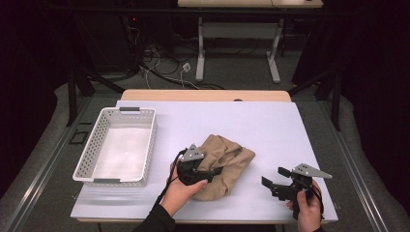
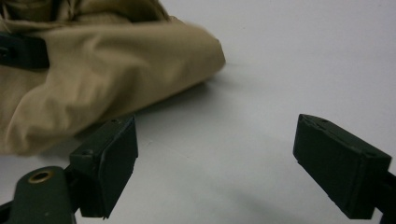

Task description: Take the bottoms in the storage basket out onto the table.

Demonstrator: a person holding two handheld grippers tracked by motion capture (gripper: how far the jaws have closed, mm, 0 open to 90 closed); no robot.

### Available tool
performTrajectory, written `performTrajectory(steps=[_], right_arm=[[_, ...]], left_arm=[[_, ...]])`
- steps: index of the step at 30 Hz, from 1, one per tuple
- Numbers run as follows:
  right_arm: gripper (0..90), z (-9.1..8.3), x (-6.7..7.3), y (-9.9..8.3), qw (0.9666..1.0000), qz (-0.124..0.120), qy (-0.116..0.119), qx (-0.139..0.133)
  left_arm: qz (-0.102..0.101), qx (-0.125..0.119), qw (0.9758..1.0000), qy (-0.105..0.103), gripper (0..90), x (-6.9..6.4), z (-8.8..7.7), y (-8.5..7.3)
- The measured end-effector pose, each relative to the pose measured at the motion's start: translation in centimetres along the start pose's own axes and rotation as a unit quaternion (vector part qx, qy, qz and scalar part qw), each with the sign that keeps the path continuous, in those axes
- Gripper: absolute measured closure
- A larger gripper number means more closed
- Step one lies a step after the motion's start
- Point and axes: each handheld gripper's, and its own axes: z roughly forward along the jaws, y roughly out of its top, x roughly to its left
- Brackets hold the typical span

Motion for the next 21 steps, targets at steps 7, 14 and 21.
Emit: performTrajectory(steps=[7,14,21], right_arm=[[13.8,0.0,0.0,0.0,1.0000,0.002,-0.001,-0.004],[13.8,-0.1,0.0,-0.1,1.0000,0.002,-0.002,-0.004],[13.8,-0.1,-0.1,0.0,1.0000,0.003,-0.003,-0.005]], left_arm=[[-0.002,-0.007,0.9998,0.017,15.1,-0.1,-0.5,-0.2],[-0.038,-0.030,0.9985,0.024,1.7,0.2,-2.9,-0.4],[-0.039,-0.075,0.9950,0.053,0.4,0.5,-7.3,-0.4]])
